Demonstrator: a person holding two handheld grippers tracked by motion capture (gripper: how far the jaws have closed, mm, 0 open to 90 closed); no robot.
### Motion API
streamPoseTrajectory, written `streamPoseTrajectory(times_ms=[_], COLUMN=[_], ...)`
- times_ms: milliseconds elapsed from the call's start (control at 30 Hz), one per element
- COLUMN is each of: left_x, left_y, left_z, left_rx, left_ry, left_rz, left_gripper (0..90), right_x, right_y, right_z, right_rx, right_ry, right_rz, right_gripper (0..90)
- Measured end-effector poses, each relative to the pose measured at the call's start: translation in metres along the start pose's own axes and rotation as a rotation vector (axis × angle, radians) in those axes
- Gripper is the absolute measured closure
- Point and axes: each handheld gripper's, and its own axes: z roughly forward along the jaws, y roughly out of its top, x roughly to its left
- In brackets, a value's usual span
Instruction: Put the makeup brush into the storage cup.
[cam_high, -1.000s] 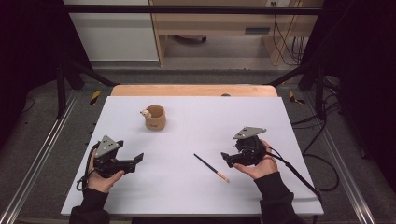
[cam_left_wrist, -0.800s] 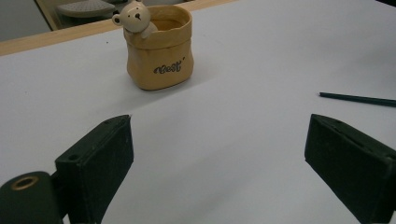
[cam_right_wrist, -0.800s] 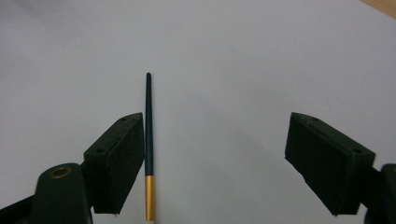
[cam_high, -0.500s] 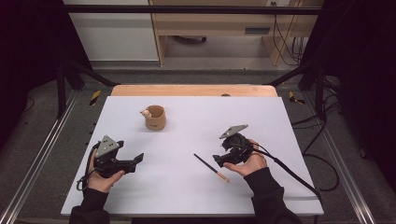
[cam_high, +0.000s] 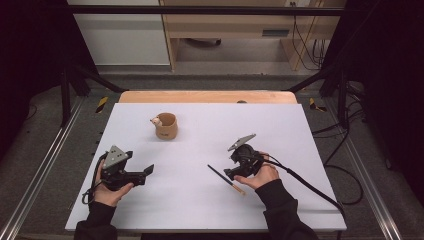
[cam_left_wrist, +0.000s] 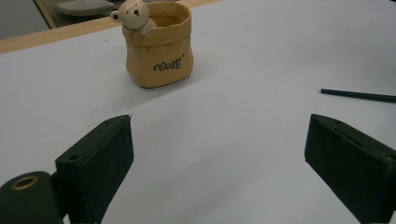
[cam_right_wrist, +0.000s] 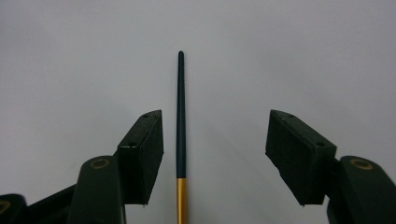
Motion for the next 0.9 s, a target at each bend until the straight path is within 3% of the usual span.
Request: streamPoseTrajectory(times_ms=[367, 900], left_x=[0.000, 0.000], left_y=[0.000, 0.000], left_z=[0.000, 0.001], left_rx=[0.004, 0.011], left_ry=[-0.003, -0.004], left_rz=[0.007, 0.013], left_gripper=[7.6, 7.7], right_x=[0.002, 0.007], right_y=[-0.002, -0.005], right_z=[0.012, 0.031], right_rx=[0.069, 0.137], right_ry=[0.028, 0.045], right_rz=[-0.037, -0.061], right_gripper=[49.4, 57.3])
